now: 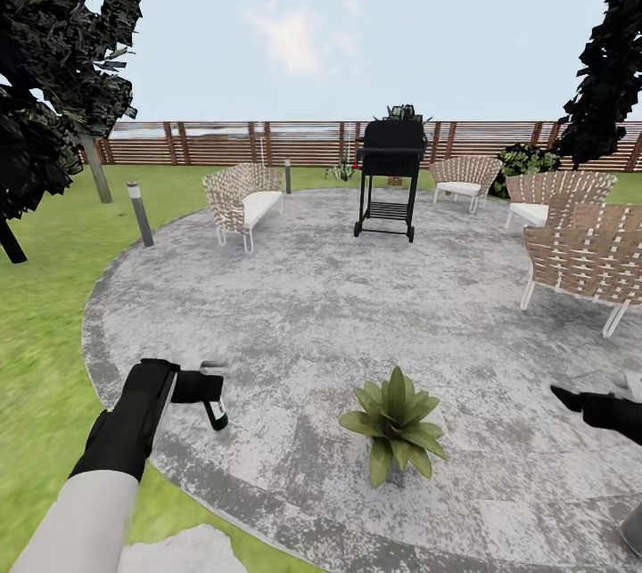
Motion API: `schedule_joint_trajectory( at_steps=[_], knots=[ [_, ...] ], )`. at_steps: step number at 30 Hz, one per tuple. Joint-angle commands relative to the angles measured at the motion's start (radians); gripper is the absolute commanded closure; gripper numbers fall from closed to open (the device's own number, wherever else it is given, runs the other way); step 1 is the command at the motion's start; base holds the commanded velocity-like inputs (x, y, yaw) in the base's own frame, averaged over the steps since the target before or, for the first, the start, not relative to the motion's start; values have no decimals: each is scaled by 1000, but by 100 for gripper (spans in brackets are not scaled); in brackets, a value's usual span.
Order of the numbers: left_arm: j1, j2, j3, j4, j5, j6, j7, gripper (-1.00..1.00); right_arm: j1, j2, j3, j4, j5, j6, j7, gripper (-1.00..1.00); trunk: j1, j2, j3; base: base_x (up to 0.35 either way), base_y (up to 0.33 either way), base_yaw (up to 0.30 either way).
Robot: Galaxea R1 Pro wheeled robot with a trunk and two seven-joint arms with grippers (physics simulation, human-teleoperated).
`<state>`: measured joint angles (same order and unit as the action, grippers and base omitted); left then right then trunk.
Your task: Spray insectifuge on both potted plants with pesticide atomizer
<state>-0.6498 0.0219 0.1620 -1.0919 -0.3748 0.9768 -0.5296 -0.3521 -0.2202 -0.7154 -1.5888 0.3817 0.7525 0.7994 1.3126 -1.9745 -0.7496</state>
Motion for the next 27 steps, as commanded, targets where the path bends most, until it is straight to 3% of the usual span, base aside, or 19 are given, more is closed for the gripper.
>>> schedule_joint_trajectory(
  at_steps=[1, 2, 4, 5, 6, 7, 8, 9, 10, 12, 13, 15, 18, 22, 27],
  knots=[
    [-29, 14, -10, 2, -5, 6, -10, 100, -2, -1, 5, -1, 11, -11, 12, -100, 0, 0, -1, 0, 0, 0],
    [-53, 31, -29, 7, -5, 7, -11, 100, -6, -4, 24, -1, 11, -19, 14, -100, 0, 0, -1, 0, 0, 0],
    [-109, 65, -101, 14, -4, 8, -13, 100, -35, -53, 150, -1, 8, -27, 18, -100, 0, 0, -1, 0, 0, 0],
    [-119, 69, -116, 15, -4, 8, -16, 100, -49, -67, 186, -1, 6, -27, 21, -100, 0, 0, -1, 0, 0, 0],
    [-142, 78, -166, 17, -5, 3, -45, 100, -105, -97, 294, 0, 4, -21, 43, -100, 0, 0, -1, 0, 0, 0],
    [-156, 84, -202, 18, -6, -1, -82, 100, -144, -109, 358, 1, 5, -17, 63, -100, 0, 0, -1, 0, 0, 0],
    [-163, 87, -222, 18, -7, -4, -103, 100, -162, -113, 387, 2, 5, -15, 73, -100, 0, 0, -1, 0, 0, 0],
    [-176, 95, -270, 18, -7, -16, -149, 100, -195, -119, 442, 2, 6, -13, 96, -100, 0, 0, -1, 0, 0, 0],
    [-183, 99, -296, 18, -8, -23, -171, 100, -212, -122, 468, 2, 6, -13, 109, -100, 0, 0, -1, 0, 0, 0],
    [-204, 109, -382, 18, -8, -59, -246, 100, -281, -128, 554, 10, 8, -10, 175, -100, 0, 0, -1, 0, 0, 0],
    [-207, 111, -397, 18, -8, -69, -261, 100, -298, -129, 570, 15, 8, -10, 195, -100, 0, 0, -1, 0, 0, 0],
    [-215, 113, -450, 18, -8, -143, -319, 100, -379, -134, 633, 50, 9, -10, 300, -100, 0, 0, -1, 0, 0, 0],
    [-216, 112, -473, 18, -7, -191, -359, 100, -417, -135, 666, 67, 9, -11, 365, -100, 0, 0, -1, 0, 0, 0],
    [-212, 106, -542, 20, -8, -315, -440, 100, -461, -135, 746, 72, 10, -17, 523, -100, 0, 0, -1, 0, 0, 0],
    [-196, 100, -629, 22, -6, -400, -468, 100, -474, -134, 833, 65, 9, -20, 579, -100, 0, 0, -1, 0, 0, 0]
  ],
)
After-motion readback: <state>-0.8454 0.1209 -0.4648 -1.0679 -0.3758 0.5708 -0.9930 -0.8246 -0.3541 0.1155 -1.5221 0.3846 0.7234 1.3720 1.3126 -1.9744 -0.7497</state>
